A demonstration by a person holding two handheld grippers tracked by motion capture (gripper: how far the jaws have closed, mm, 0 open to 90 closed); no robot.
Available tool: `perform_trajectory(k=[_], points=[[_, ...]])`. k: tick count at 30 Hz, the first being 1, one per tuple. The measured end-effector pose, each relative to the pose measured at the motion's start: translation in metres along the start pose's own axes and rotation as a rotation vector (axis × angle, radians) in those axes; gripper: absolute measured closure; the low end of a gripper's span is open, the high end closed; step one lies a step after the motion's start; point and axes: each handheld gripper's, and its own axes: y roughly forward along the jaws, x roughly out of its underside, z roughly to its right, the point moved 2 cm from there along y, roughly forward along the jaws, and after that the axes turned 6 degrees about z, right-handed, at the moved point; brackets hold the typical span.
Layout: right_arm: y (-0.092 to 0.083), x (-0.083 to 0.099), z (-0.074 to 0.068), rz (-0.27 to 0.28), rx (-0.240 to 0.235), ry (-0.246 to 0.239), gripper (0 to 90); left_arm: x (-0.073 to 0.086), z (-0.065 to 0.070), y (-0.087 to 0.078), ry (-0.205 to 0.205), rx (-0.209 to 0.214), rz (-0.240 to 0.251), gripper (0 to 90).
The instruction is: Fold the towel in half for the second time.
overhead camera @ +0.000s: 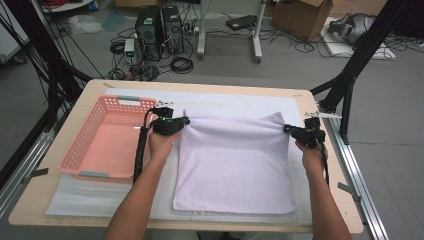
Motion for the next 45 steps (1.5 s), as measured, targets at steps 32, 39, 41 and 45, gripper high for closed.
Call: perform_trajectory(k=[32, 39, 41, 45], points=[[-0.092, 0.066, -0.040, 0.019, -0.082, -0.054, 86.7, 0.071, 0.033, -0.097, 0.082, 0.163, -0.030, 83.6], [-0.095, 0.090, -0.041, -0.040, -0.086, -0.049, 86.3, 0.087, 0.034, -0.099, 0.095, 0.151, -0.075, 82.3], [-0.093, 0.093, -0.041, -0.053, -0.083, -0.044, 84.3, 0.085, 0.033, -0.097, 0.103, 0.130, -0.075, 74.8], [-0.091, 0.086, -0.039, -0.052, -0.061, -0.022, 63.4, 0.075, 0.029, -0.092, 0.088, 0.120, -0.047, 49.3]])
